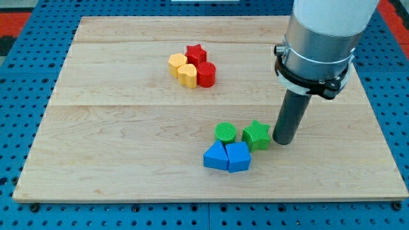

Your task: Place the arm parallel to the blue cube

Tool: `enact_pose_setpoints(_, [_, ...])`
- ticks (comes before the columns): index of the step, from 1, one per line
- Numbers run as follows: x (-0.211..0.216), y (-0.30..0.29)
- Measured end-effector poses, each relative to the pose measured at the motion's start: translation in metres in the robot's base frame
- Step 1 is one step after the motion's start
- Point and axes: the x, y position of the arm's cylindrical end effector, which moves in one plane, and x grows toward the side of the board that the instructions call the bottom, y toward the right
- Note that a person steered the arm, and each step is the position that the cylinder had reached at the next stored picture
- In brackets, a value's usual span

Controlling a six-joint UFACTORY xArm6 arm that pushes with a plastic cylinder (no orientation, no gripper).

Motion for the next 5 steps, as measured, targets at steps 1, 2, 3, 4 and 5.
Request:
enact_pose_setpoints(1, [0.0, 0.004])
enact_pose_setpoints(2, [0.011, 0.034])
enact_pose_setpoints(3, [0.048, 0.04])
enact_pose_setpoints(4, [0.065, 0.041])
enact_pose_setpoints(5, [0.069, -0.002])
